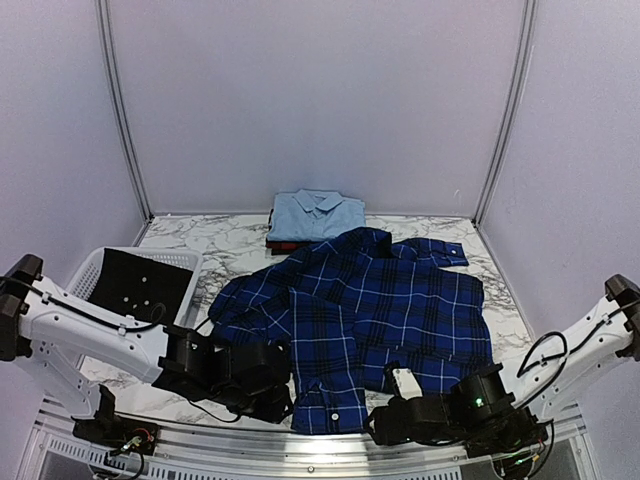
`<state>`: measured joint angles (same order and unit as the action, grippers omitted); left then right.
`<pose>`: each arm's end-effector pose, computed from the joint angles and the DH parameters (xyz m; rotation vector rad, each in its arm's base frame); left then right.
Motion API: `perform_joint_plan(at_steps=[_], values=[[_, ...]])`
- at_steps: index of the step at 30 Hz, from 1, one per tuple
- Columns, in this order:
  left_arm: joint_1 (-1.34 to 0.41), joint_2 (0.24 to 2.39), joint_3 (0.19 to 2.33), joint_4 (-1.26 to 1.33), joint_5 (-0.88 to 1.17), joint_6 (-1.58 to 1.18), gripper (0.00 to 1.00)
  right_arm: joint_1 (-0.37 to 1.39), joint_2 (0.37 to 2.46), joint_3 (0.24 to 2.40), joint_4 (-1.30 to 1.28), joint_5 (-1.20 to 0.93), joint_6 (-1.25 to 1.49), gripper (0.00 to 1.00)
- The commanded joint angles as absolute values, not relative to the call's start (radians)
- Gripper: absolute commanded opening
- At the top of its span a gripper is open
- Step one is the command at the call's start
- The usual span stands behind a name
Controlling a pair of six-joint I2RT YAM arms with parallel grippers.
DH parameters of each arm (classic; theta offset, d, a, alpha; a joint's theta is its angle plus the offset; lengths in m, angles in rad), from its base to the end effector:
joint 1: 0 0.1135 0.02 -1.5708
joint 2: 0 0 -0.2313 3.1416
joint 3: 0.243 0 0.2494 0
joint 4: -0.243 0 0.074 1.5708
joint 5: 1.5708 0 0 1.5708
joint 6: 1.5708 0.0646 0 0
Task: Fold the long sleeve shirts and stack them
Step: Adjust the sleeve of the 1/3-folded shirt.
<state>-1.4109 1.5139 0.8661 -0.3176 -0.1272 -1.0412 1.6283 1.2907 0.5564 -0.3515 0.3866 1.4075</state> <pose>0.0582 -0.3094 0.1327 0.4476 2.6887 -0.7423 0.0106 0.2394 0.0997 -0.1653 2.6629 0.6307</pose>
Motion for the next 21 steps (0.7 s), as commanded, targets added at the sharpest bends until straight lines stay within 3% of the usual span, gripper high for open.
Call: perform_joint_plan(at_steps=[1, 7, 14, 17, 20, 21], values=[[-1.430, 1.579, 0.880, -0.273, -0.096, -1.062, 0.35, 1.635, 1.312, 0.588, -0.365, 0.463, 1.500, 0.52], [-1.457, 1.682, 0.934, -0.267, -0.071, -1.060, 0.33, 1.635, 1.385, 0.617, -0.338, 0.446, 1.479, 0.47], [-1.466, 1.731, 0.990, -0.266, -0.061, -1.051, 0.12, 1.634, 1.443, 0.640, -0.319, 0.446, 1.468, 0.43], [-1.468, 1.730, 0.998, -0.265, -0.052, -1.045, 0.01, 1.631, 1.445, 0.652, -0.352, 0.441, 1.463, 0.28], [-1.473, 1.712, 1.013, -0.267, -0.036, -1.030, 0.00, 1.627, 1.432, 0.718, -0.484, 0.459, 1.450, 0.05], [-1.475, 1.709, 1.025, -0.267, -0.027, -1.020, 0.00, 1.624, 1.425, 0.743, -0.544, 0.467, 1.441, 0.02]])
